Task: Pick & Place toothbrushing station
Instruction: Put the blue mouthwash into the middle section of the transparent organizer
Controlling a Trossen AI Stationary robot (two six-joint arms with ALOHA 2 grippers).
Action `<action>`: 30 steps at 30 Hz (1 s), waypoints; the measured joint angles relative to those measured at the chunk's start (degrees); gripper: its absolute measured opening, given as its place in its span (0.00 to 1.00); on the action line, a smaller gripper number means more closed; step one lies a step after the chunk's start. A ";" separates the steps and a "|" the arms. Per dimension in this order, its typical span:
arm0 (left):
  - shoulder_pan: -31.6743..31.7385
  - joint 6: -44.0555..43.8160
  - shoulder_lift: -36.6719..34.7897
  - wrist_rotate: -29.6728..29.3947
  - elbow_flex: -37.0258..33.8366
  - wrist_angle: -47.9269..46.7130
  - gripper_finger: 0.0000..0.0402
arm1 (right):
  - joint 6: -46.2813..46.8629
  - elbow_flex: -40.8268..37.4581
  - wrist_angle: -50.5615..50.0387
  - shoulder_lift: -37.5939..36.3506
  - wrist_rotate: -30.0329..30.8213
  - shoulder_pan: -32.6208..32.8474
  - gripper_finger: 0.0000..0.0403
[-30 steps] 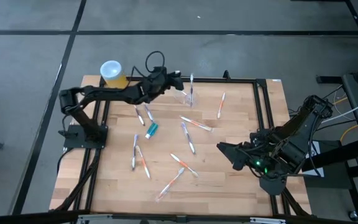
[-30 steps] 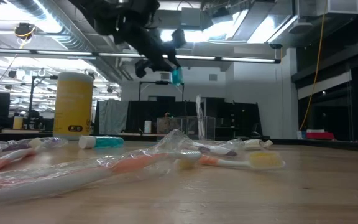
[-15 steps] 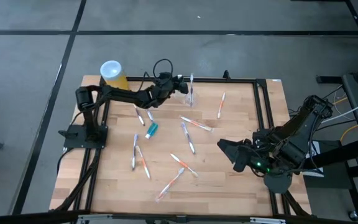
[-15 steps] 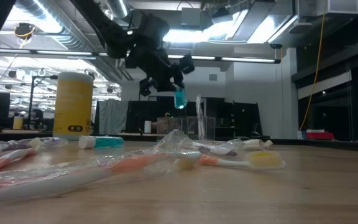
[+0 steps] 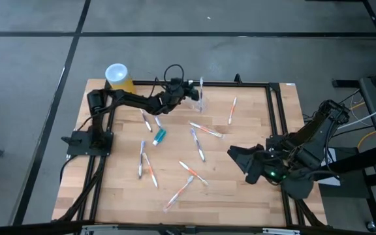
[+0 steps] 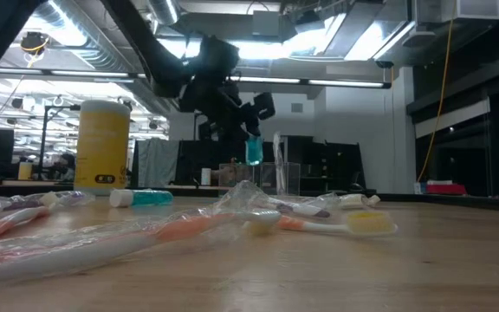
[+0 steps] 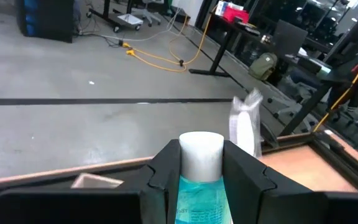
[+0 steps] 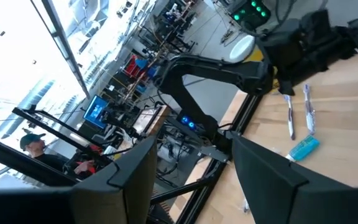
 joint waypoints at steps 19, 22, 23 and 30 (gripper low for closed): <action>-0.65 -3.91 1.68 9.72 0.13 -6.31 0.54 | -10.33 0.00 7.82 0.00 0.01 0.86 0.53; -1.03 -3.76 -0.05 12.09 0.13 -6.28 0.56 | -10.61 0.00 7.86 0.00 0.17 1.21 0.53; -1.31 -3.26 -1.07 12.12 0.12 -6.42 0.56 | -10.64 0.00 7.83 0.00 0.30 1.32 0.53; -3.29 6.20 -12.45 6.82 0.13 -14.92 0.55 | -12.14 0.00 7.89 0.00 2.88 2.16 0.53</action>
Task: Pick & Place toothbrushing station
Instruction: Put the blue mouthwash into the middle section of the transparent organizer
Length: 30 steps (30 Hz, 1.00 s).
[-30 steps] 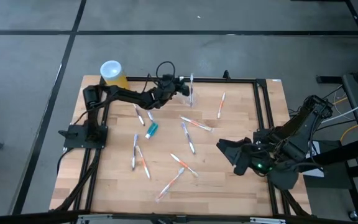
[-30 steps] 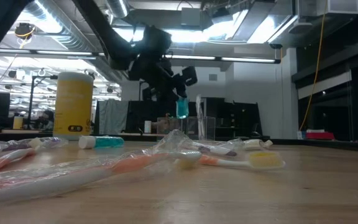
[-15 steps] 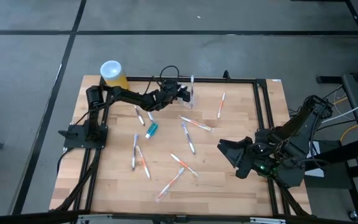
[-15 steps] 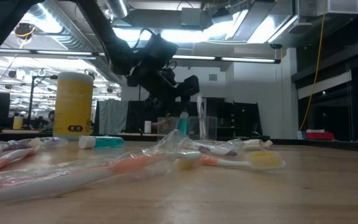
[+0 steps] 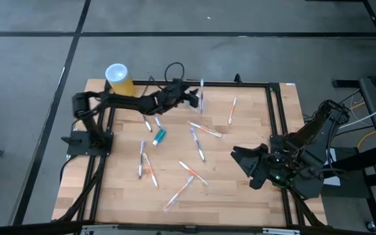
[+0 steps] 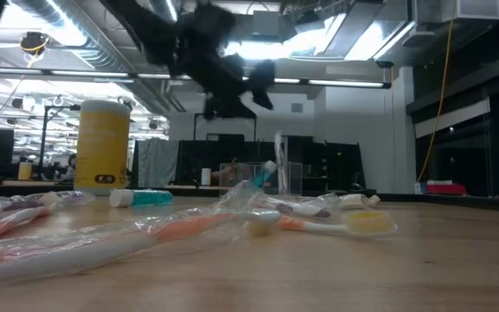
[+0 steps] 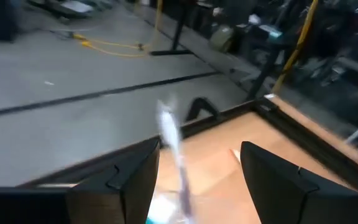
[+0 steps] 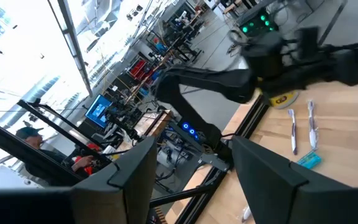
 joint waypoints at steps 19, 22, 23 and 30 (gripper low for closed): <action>-14.42 -26.18 -12.42 14.76 -8.38 -62.46 0.51 | -3.39 0.02 -0.10 0.00 2.13 -0.04 0.53; -19.32 -33.82 -12.42 14.64 -10.74 -62.03 0.51 | -3.37 0.01 0.19 0.00 2.11 -0.04 0.53; -20.70 -35.42 -12.42 14.30 -11.36 -61.12 0.51 | -3.34 0.00 0.32 0.00 2.08 -0.04 0.53; -25.50 -43.39 -12.39 11.95 -14.21 -58.76 0.52 | -3.09 0.00 0.87 0.00 1.64 -0.04 0.53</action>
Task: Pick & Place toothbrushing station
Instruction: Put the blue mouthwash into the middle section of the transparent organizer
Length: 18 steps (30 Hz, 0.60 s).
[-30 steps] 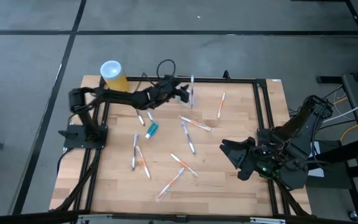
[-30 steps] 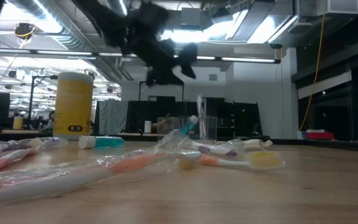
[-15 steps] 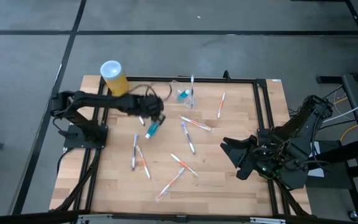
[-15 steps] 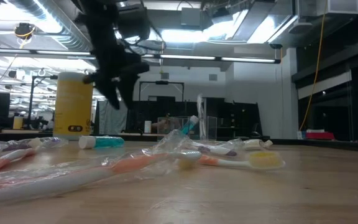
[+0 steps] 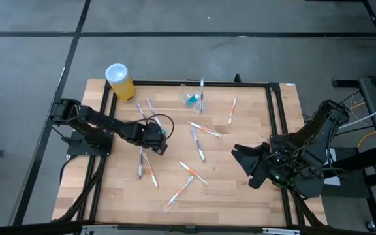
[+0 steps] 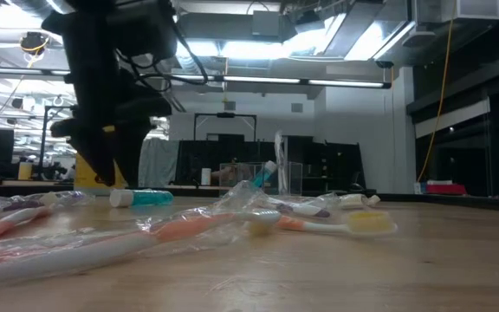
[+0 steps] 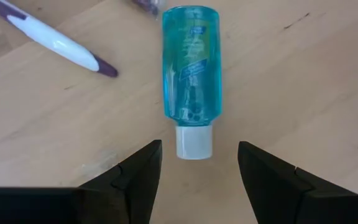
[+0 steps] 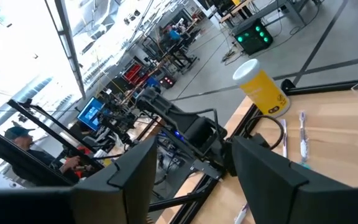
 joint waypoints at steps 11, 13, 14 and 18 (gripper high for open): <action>0.52 -2.33 0.00 -1.17 -4.12 5.26 0.52 | 0.06 0.00 1.04 0.00 -1.71 0.00 0.53; 0.52 -1.46 0.04 -1.32 -4.15 5.31 0.52 | -0.09 0.01 1.21 0.01 -1.70 0.00 0.53; 0.52 -0.96 0.41 -1.53 -4.15 5.83 0.52 | -0.09 0.00 1.21 0.00 -1.72 0.00 0.53; 0.52 -0.42 1.97 -0.56 -4.15 8.00 0.52 | -0.49 0.00 1.23 0.02 -1.67 0.00 0.53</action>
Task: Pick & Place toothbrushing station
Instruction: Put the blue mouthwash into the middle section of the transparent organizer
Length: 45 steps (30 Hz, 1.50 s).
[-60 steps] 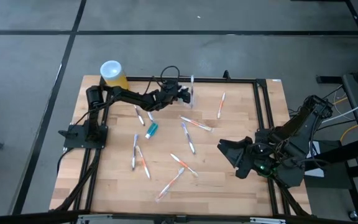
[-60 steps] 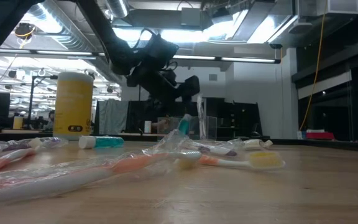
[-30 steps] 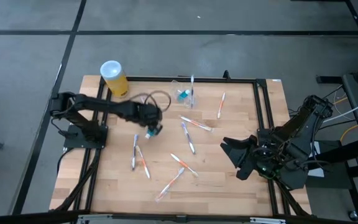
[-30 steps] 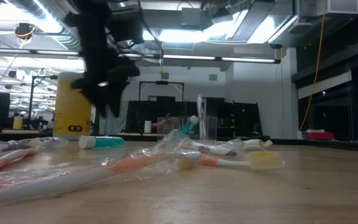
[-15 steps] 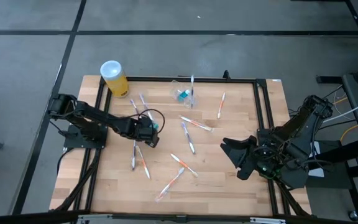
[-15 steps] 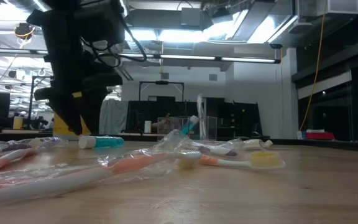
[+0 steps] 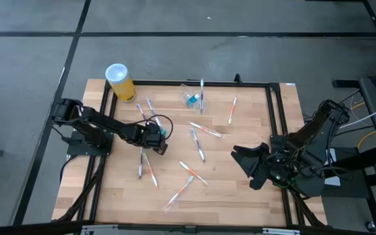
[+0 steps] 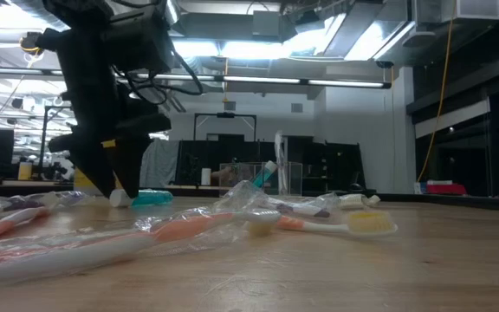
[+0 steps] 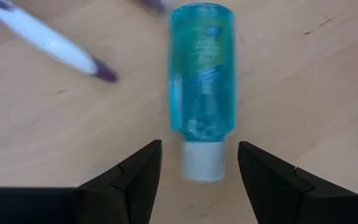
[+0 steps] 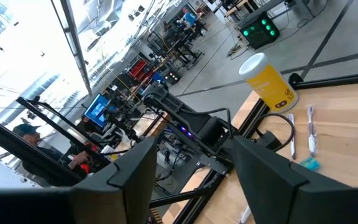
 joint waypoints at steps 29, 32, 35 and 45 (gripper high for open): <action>29.17 -8.73 -6.79 31.92 8.37 40.33 0.21 | -5.32 0.02 0.57 0.04 4.22 0.02 0.53; 33.70 -14.42 -1.38 35.92 8.37 49.83 0.21 | -6.10 0.02 0.55 0.04 4.74 0.00 0.53; 35.12 -19.77 4.31 40.15 8.33 55.99 0.21 | -6.81 0.02 0.55 0.04 5.26 0.02 0.53; 33.73 -36.34 13.97 38.98 8.26 69.49 0.21 | -5.61 0.02 0.76 0.04 6.27 0.15 0.53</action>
